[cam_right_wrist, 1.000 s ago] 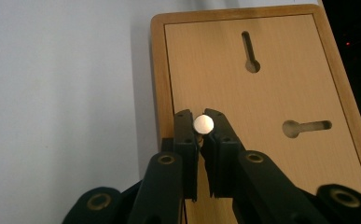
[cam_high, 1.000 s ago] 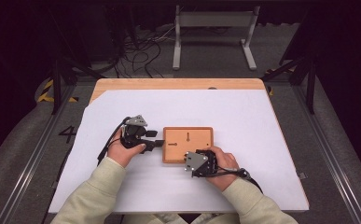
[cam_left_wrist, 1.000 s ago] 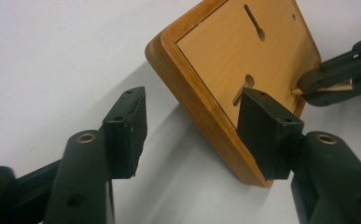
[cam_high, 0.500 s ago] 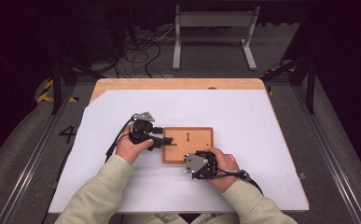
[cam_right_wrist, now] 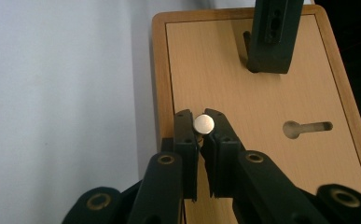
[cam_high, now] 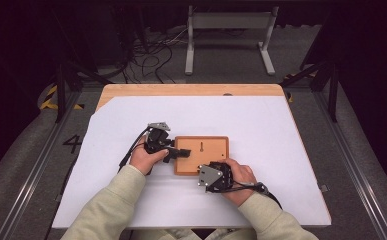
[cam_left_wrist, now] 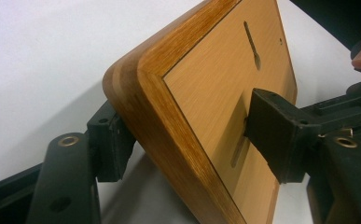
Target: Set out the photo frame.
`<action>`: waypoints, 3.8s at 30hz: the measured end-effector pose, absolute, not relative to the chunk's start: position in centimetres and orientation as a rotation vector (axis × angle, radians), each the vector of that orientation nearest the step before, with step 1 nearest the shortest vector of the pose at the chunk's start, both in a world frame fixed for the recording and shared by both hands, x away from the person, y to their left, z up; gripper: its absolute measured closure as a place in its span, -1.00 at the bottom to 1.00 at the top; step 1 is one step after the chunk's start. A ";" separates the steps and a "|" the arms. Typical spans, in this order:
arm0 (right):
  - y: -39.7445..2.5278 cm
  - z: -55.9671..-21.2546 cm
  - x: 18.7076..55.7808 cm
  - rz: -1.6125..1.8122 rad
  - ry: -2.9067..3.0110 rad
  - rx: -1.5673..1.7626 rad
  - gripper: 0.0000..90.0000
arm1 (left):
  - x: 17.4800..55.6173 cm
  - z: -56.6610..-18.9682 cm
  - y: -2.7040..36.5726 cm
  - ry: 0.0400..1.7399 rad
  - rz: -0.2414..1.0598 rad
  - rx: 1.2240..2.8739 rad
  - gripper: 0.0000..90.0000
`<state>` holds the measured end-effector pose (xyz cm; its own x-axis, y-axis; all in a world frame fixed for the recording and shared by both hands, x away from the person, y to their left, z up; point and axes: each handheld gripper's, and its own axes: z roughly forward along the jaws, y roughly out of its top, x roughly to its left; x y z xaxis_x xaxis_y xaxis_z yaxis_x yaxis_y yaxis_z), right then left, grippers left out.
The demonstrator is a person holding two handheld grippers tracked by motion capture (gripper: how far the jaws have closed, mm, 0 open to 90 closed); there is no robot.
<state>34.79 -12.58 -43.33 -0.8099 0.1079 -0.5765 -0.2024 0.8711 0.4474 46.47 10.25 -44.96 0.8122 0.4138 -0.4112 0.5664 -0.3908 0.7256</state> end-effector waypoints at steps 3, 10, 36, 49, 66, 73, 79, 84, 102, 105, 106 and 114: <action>-12.6 -43.3 34.8 0.672 2.426 -0.061 0.86 | 46.4 -44.9 10.3 0.718 -0.201 2.041 -0.17; -12.9 -42.3 34.7 0.787 2.501 0.038 0.57 | 45.9 -44.3 10.2 0.698 -0.158 2.063 -0.17; -22.7 -37.5 33.6 1.100 2.455 0.435 0.38 | 39.6 -40.6 11.1 0.401 0.107 2.208 0.27; -27.7 -40.7 35.8 1.027 2.448 0.766 0.39 | 37.4 -40.9 11.1 0.328 0.048 2.255 0.31; -27.6 -41.6 36.2 1.018 2.482 0.794 0.33 | 36.3 -41.5 11.1 0.282 0.025 2.322 -0.10; -26.8 -42.1 35.4 1.027 2.554 0.782 0.48 | 36.0 -41.6 13.2 0.320 0.037 2.289 -0.13; -26.1 -42.5 34.6 1.008 2.665 0.732 0.89 | 35.7 -41.2 15.2 0.337 0.034 2.221 0.16; -25.1 -42.7 34.2 1.006 2.727 0.702 1.00 | 35.5 -40.1 16.3 0.337 -0.027 2.165 0.58; -22.9 -44.4 34.7 1.055 2.765 0.712 1.00 | 37.6 -41.4 16.9 0.603 0.229 2.148 0.61; -22.7 -44.7 34.9 1.051 2.770 0.721 1.00 | 37.8 -41.9 16.6 0.605 0.227 2.152 0.61; -22.7 -44.7 35.0 1.054 2.771 0.722 1.00 | 37.8 -42.0 16.5 0.604 0.225 2.155 0.61; -22.9 -44.8 36.3 1.050 2.719 0.778 1.00 | 37.9 -42.9 15.7 0.594 0.203 2.195 0.61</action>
<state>36.31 -22.94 -44.76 -0.8597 0.5064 0.0664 0.4195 0.6260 0.6573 37.87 15.66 -42.87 0.8751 0.4806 -0.0556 0.3461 -0.5415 0.7661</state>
